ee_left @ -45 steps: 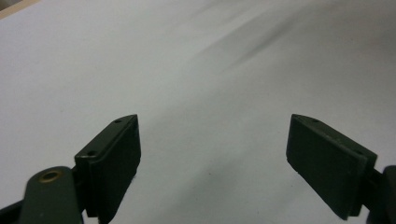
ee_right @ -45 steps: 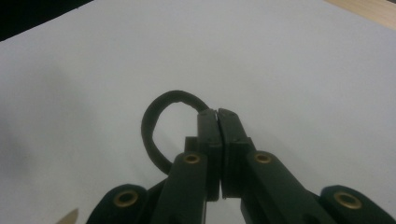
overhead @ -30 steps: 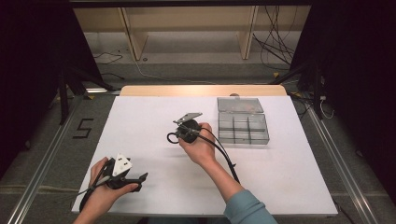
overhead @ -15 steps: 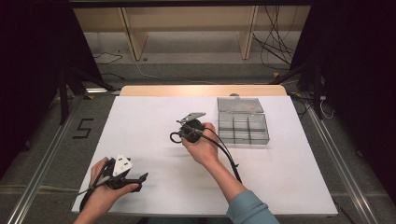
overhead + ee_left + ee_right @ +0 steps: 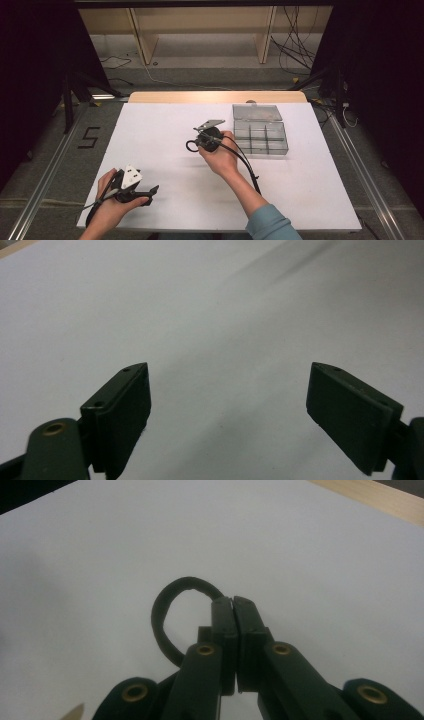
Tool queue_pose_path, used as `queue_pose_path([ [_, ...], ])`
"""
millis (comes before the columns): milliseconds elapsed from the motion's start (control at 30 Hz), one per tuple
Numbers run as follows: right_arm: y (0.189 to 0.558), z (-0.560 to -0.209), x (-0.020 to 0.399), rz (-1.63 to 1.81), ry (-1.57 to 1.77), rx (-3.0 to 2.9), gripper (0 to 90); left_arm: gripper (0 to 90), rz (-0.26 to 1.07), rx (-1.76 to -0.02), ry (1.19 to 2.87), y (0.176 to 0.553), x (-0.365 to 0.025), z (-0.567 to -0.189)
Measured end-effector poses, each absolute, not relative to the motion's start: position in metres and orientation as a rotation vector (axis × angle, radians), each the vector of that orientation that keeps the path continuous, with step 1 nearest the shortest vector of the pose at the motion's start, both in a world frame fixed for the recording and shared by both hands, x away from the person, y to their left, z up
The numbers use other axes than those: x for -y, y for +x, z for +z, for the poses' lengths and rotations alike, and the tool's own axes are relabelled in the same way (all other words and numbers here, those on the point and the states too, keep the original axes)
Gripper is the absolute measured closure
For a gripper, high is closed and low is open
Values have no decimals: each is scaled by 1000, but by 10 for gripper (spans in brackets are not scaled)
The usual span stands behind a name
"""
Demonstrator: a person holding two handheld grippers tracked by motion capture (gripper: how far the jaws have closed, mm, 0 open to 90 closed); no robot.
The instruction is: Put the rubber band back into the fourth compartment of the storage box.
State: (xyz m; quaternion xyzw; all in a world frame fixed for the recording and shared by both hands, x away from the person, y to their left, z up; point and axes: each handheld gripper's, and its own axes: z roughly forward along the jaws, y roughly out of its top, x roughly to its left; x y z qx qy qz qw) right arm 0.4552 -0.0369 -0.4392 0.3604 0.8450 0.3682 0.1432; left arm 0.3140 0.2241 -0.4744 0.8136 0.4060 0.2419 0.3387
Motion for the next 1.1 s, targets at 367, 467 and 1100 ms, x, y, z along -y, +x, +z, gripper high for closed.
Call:
queue_pose_path([
  [367, 456, -436, 51, 1053, 1065, -2413, 897, 177, 631, -1053, 2119, 314, -223, -475],
  [467, 457, -435, 57, 1047, 1076, -2406, 897, 177, 631, -1053, 2119, 314, -223, -475],
  [1100, 461, -430, 83, 1033, 1119, -2360, 897, 180, 630, -1046, 2129, 315, -221, -475],
])
